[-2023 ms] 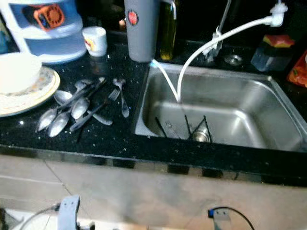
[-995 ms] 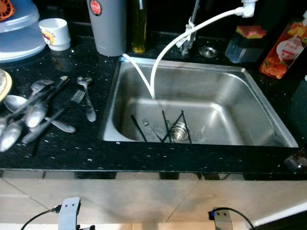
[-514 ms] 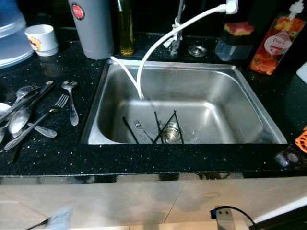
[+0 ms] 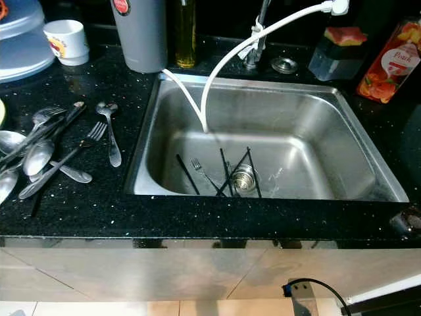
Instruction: Kitchen organization
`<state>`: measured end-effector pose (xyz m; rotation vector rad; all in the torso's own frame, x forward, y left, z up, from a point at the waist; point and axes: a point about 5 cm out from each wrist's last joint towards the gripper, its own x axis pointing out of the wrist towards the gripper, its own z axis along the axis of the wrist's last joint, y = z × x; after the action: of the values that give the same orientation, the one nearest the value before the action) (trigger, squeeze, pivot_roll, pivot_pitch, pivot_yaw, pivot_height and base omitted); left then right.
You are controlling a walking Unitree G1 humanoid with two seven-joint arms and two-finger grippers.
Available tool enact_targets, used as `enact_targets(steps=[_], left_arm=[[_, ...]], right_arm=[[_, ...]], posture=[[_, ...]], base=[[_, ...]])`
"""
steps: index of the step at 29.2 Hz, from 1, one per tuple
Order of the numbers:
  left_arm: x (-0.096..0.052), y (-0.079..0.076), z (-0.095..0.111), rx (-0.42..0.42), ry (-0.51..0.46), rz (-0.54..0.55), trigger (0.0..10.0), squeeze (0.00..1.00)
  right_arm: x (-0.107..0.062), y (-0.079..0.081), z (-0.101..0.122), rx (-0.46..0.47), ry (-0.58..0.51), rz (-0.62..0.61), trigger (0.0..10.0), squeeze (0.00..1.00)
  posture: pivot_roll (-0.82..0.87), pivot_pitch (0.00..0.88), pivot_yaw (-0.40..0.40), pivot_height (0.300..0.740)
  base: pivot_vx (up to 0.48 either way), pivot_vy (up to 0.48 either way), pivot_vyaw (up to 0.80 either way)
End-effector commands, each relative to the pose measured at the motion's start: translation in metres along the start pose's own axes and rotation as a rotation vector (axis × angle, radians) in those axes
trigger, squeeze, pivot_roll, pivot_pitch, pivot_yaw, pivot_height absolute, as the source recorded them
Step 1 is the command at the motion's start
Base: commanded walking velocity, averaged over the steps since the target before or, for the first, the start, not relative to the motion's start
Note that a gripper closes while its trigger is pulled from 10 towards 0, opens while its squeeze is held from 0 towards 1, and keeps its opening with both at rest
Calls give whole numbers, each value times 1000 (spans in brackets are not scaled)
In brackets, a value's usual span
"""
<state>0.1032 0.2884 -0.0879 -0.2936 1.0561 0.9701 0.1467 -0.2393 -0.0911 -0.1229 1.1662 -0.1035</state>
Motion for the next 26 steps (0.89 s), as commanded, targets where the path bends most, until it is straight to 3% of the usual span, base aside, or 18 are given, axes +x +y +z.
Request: enact_targets(steps=[1, 7, 14, 17, 19, 21, 23, 26], left_arm=[[1, 8, 5, 16, -32, 28, 10000, 0], [0, 0, 11, -4, -55, 31, 10000, 0], [-5, -18, 41, 11, -186, -50, 10000, 0], [-8, -25, 42, 127, -211, -125, 10000, 0], [-8, -26, 42, 151, -213, -135, 10000, 0], [-8, -28, 37, 185, -189, -173, 10000, 0], [-11, -36, 30, 302, -159, -266, 10000, 0], [-13, -39, 27, 348, -142, -300, 10000, 0]], right_arm=[[0, -4, 0, -3, 7, -2, 10000, 0], [-1, -6, -1, -8, 10, -3, 10000, 0], [-1, -6, -2, -8, 12, 2, 10000, 0], [-1, -5, -2, -9, 11, 6, 10000, 0], [-1, -5, -2, -10, 11, 6, 10000, 0], [-1, -6, -1, -10, 10, 7, 10000, 0], [-1, -7, 0, -11, 8, 8, 10000, 0], [-1, -8, 0, -12, 8, 9, 10000, 0]], posture=[[137, 108, -79, 740], [142, 109, -76, 740], [148, 109, -70, 740], [147, 109, -70, 740], [147, 109, -70, 740], [147, 109, -68, 740], [145, 109, -69, 740], [147, 107, -70, 740]], base=[[0, 0, 0], [0, 0, 0], [0, 0, 0], [0, 0, 0], [0, 0, 0], [0, 0, 0], [0, 0, 0], [0, 0, 0]])
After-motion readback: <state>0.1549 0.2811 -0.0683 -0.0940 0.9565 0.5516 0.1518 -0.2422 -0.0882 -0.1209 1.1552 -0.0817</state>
